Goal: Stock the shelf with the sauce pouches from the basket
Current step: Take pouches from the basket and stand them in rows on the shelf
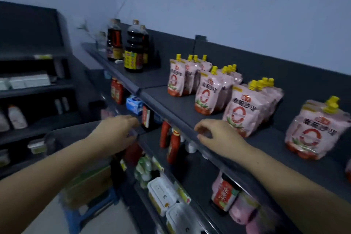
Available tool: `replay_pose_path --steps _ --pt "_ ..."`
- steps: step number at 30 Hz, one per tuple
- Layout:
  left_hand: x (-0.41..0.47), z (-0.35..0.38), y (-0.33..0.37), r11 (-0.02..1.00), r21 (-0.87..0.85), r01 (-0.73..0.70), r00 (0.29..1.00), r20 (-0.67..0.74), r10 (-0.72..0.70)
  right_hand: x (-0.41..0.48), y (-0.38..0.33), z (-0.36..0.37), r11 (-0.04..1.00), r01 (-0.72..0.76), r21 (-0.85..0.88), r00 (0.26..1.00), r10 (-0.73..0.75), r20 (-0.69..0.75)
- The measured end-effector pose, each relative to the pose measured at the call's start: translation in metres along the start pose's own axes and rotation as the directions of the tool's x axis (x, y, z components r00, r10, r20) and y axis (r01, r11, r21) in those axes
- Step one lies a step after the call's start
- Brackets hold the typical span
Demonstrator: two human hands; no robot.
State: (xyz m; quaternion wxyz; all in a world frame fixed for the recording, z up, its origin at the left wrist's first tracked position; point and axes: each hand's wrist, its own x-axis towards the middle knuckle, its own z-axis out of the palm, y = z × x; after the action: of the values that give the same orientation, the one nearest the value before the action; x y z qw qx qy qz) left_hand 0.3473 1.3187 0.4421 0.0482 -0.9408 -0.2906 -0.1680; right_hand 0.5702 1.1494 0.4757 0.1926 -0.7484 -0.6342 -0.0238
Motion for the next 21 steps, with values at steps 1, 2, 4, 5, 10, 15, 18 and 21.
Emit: replay_pose_path --steps 1,2,4,5,10,15,18,21 --pt "-0.012 -0.001 -0.019 0.998 0.024 0.055 0.998 0.005 -0.055 0.015 -0.012 0.009 0.999 0.035 -0.016 0.999 -0.035 0.028" --pt "-0.023 -0.002 -0.037 0.994 0.041 0.105 0.994 0.012 -0.106 0.031 -0.025 0.018 0.997 0.069 -0.030 0.996 -0.067 0.060" --pt "-0.041 -0.003 -0.072 0.979 0.059 0.197 0.979 0.043 -0.199 0.063 -0.051 0.039 0.988 0.140 -0.065 0.983 -0.131 0.129" --pt "-0.048 -0.003 -0.090 0.970 0.075 0.233 0.969 0.064 -0.238 0.080 -0.065 0.050 0.980 0.183 -0.083 0.972 -0.168 0.165" --pt "-0.079 -0.005 -0.186 0.917 0.213 0.336 0.928 0.092 -0.361 0.165 -0.140 0.106 0.923 0.358 -0.140 0.907 -0.308 0.288" --pt "-0.092 0.002 -0.258 0.886 0.237 0.398 0.890 0.136 -0.436 0.232 -0.201 0.157 0.904 0.406 -0.134 0.887 -0.355 0.296" --pt "-0.091 0.011 -0.284 0.877 0.258 0.405 0.877 0.162 -0.452 0.258 -0.224 0.185 0.913 0.401 -0.078 0.886 -0.365 0.286" --pt "-0.085 0.025 -0.305 0.871 0.271 0.409 0.862 0.197 -0.466 0.282 -0.238 0.213 0.924 0.379 -0.053 0.887 -0.347 0.304"
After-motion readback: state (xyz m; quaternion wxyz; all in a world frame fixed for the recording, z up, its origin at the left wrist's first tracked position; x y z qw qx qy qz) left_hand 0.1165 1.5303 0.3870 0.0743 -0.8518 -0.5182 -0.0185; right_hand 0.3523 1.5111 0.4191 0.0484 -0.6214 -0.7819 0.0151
